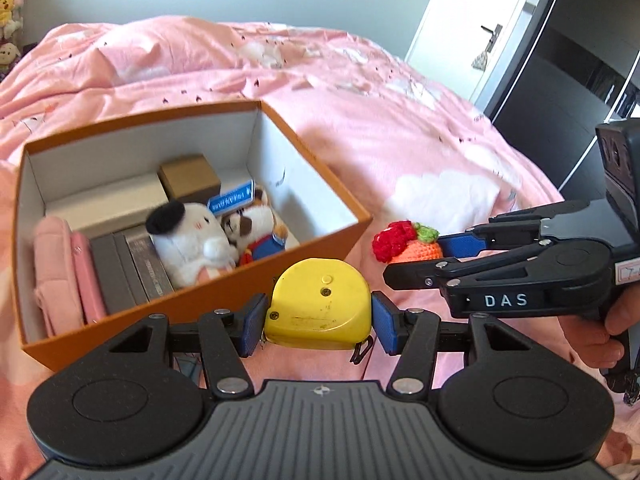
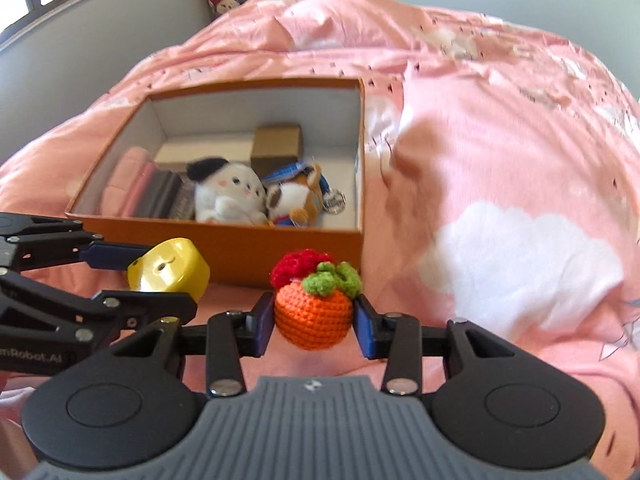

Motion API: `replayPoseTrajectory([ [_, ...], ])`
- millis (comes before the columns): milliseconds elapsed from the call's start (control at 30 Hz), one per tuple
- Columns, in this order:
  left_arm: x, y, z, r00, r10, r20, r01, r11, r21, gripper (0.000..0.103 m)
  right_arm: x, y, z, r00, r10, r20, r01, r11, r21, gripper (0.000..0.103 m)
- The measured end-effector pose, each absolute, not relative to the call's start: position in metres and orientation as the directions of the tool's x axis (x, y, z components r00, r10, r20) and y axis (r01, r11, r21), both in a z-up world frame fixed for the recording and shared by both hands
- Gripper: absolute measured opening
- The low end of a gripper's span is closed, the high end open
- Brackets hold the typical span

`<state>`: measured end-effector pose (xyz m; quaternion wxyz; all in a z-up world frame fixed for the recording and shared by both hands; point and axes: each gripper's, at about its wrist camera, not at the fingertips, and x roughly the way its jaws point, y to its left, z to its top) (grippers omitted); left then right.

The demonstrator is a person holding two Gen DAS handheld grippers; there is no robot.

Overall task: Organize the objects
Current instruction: 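Lift the tape measure and knitted fruit over the orange box wall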

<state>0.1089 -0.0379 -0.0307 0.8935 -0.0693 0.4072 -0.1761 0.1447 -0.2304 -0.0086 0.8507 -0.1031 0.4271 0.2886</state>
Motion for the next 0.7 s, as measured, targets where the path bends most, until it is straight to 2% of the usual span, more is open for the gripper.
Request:
replayPoseTrajectory([
  [333,0.115,-0.021,-0.003,0.683,-0.309,-0.662,0.19,0.95,-0.248,0.061,0.14,-0.211,0.039,0.527,0.467,-0.71,-0.637,0.77,0.033,0.043],
  [533,0.123,-0.011,-0.002,0.712,-0.282,-0.643,0.162,0.957,-0.24,0.061,0.155,-0.195,0.04,0.522,0.47,-0.711,-0.647,0.762,0.029,0.043],
  [700,0.132,-0.005,-0.008,0.712,-0.271,-0.648,0.141,0.959,-0.247,0.061,0.172,-0.181,0.025,0.487,0.439,-0.755,-0.643,0.765,0.03,0.043],
])
